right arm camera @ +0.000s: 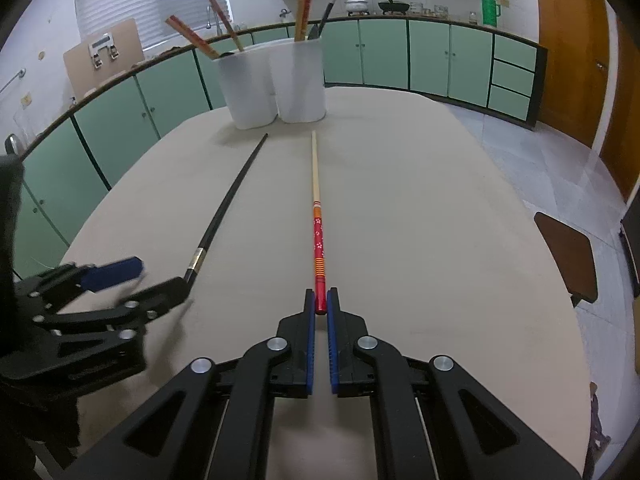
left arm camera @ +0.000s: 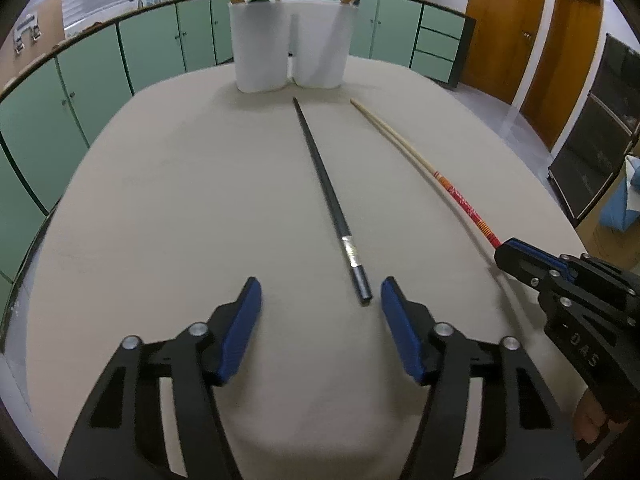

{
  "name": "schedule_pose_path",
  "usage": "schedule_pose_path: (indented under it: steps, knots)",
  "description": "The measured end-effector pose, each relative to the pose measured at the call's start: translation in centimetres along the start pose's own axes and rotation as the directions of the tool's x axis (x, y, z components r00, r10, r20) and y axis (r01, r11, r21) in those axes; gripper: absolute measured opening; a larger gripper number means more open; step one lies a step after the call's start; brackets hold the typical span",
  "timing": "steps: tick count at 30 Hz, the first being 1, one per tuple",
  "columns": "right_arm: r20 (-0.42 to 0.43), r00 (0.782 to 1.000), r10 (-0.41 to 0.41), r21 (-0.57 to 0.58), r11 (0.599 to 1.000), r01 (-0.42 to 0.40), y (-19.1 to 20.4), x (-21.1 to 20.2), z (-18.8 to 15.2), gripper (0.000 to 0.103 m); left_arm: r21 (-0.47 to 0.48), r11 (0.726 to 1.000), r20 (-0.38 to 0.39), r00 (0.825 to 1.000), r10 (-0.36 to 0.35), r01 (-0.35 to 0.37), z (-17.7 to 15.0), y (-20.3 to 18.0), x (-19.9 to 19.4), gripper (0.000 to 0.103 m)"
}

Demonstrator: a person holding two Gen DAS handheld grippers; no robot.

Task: Organize utensils
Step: 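Grasp the black chopstick with the left gripper while the right lifts the red one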

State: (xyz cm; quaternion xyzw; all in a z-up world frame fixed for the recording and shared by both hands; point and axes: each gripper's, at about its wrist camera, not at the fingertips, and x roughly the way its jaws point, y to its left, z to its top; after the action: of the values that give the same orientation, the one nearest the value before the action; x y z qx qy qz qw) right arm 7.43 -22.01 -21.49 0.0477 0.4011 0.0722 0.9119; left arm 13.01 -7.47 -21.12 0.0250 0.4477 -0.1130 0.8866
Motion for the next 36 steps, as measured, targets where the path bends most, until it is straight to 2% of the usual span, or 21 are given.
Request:
schedule_pose_path:
  steps: [3, 5, 7, 9, 10, 15, 24, 31, 36]
  knots:
    - [0.004, 1.0, 0.004, 0.002, 1.0, -0.004, -0.2, 0.0, 0.0, 0.006, 0.01, 1.0, 0.004, 1.0, 0.02, -0.02, 0.3, -0.7, 0.4, 0.053]
    - [0.005, 1.0, 0.009, 0.008, 1.0, -0.009, -0.2, 0.0, 0.0, 0.006, 0.011, 0.999, 0.009, 1.0, 0.03, -0.03, 0.3, -1.0, 0.3, 0.041]
    - [0.006, 1.0, 0.012, 0.01, 1.0, -0.012, -0.3, 0.0, 0.0, 0.006, 0.012, 0.999, 0.014, 0.999, 0.032, -0.032, 0.4, -1.2, 0.3, 0.023]
    - [0.007, 1.0, 0.014, 0.012, 1.0, -0.014, -0.3, 0.1, 0.0, 0.006, 0.015, 0.999, 0.017, 0.999, 0.039, -0.039, 0.5, -1.5, 0.3, 0.011]
    - [0.007, 1.0, 0.015, 0.013, 1.0, -0.015, -0.3, 0.0, 0.0, 0.006, 0.014, 0.999, 0.017, 0.999, 0.038, -0.038, 0.4, -1.6, 0.3, 0.008]
    - [0.008, 1.0, 0.016, 0.01, 1.0, -0.016, -0.2, 0.0, 0.0, 0.006, 0.011, 0.999, 0.022, 0.998, 0.053, -0.054, 0.4, -1.8, 0.3, 0.006]
    - [0.02, 1.0, 0.015, -0.012, 1.0, -0.015, 0.0, -0.6, 0.1, 0.006, 0.001, 0.999, 0.034, 0.999, 0.033, -0.033, 0.6, -1.5, -1.5, 0.006]
    - [0.076, 0.997, 0.025, -0.028, 0.999, -0.023, 0.2, -2.7, 1.5, 0.006, 0.002, 1.0, 0.1, 0.995, 0.023, -0.024, 1.9, -1.0, -5.0, 0.006]
    - [0.136, 0.99, 0.04, -0.041, 0.999, -0.035, 0.6, -4.9, 3.1, 0.006, 0.0, 1.0, 0.168, 0.986, 0.019, -0.019, 3.3, -0.6, -8.1, 0.006]
